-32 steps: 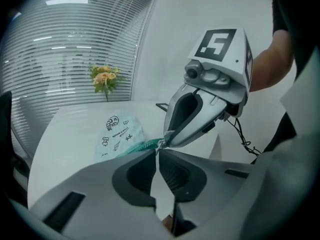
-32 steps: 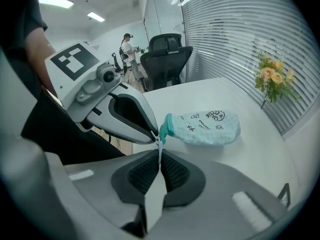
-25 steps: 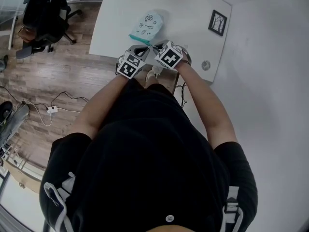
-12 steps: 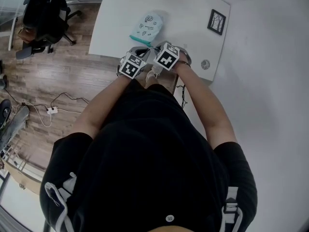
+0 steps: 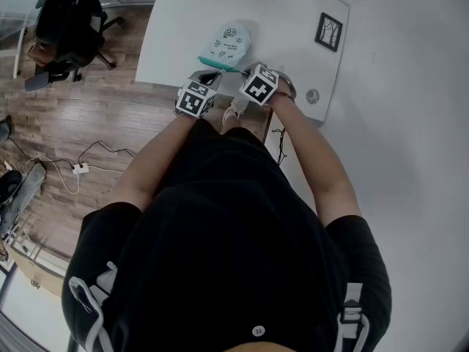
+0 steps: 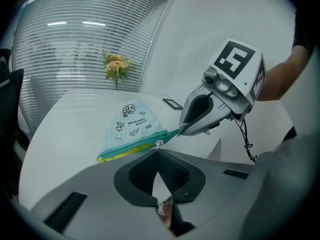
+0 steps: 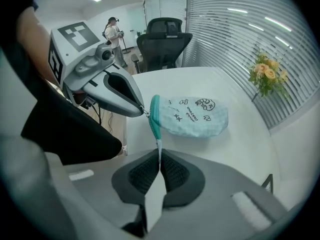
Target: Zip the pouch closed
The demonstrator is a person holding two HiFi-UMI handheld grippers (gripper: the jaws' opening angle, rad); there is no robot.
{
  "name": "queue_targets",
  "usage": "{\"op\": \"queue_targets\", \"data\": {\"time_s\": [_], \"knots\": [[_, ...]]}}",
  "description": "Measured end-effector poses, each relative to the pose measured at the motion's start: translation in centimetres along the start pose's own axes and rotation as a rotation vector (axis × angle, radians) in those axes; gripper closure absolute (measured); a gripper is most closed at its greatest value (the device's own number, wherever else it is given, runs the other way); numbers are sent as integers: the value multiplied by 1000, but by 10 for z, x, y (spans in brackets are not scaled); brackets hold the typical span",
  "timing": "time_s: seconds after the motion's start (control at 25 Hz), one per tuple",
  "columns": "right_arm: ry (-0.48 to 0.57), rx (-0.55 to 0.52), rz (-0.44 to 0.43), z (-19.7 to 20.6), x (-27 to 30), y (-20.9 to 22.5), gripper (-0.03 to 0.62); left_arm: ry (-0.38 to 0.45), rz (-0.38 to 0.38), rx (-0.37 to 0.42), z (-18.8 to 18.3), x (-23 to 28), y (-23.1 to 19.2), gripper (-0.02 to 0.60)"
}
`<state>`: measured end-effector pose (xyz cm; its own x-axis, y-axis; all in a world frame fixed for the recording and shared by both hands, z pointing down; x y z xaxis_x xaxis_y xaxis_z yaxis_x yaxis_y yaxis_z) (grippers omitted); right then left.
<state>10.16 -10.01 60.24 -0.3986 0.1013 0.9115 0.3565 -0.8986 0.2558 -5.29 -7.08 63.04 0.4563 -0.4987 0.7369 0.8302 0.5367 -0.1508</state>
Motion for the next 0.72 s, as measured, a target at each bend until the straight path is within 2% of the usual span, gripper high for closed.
{"op": "queue_targets", "data": {"time_s": [0.24, 0.72], "knots": [[-12, 10, 10, 5, 4, 1, 579, -10, -18, -4, 4, -2, -5, 575], [-28, 52, 43, 20, 0, 16, 579, -15, -75, -61, 13, -8, -30, 575]]}}
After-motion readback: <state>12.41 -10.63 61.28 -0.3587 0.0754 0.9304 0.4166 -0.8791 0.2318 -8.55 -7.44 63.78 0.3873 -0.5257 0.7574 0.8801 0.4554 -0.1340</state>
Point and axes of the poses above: the fingertips, and each gripper's own axes: x forward along the fingers, y to its right, z out of its underside, the point moved 10 cm from there along -x, backward along the fingers, and after that the axes turned 12 degrees about -z, right-handed, at the moved point
